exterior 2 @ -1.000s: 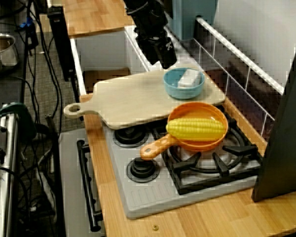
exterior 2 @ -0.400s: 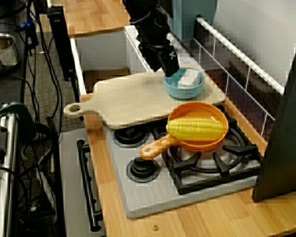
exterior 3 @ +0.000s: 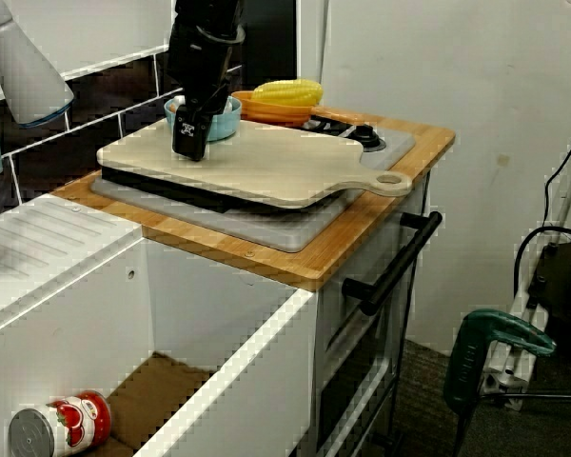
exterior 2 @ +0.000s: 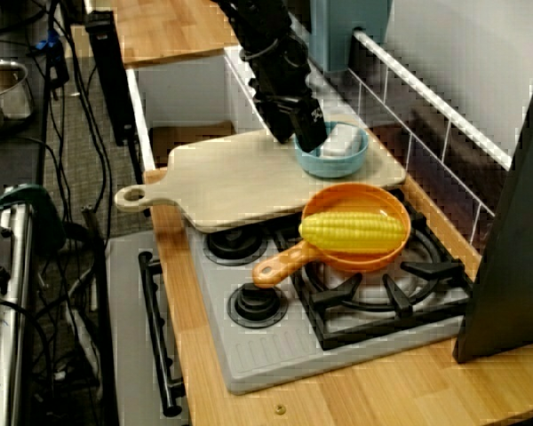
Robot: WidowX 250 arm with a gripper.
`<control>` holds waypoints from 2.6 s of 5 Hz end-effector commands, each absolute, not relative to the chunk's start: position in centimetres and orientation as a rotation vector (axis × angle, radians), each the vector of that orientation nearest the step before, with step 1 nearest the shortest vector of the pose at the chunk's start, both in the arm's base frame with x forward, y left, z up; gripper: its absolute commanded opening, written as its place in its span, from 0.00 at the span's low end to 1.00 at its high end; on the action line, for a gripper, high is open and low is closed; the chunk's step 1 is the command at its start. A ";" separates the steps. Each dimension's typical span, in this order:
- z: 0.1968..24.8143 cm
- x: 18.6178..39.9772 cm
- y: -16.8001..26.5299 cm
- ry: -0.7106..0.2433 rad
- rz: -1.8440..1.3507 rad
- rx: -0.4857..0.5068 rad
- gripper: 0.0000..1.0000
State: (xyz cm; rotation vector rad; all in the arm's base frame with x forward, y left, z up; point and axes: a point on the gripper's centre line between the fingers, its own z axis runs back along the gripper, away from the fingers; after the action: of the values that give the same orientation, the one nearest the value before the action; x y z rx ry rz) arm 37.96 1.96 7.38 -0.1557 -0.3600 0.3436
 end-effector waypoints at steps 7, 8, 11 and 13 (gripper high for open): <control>12.8 38.4 3.4 -0.411 0.328 -0.226 0.00; 13.7 38.5 3.4 -0.417 0.322 -0.240 0.00; 16.2 38.7 3.7 -0.439 0.281 -0.278 0.00; 17.6 39.1 4.1 -0.444 0.238 -0.324 0.00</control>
State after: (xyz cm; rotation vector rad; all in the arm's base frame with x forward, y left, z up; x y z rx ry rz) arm 38.91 3.43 15.26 -0.3356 -0.3697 0.2503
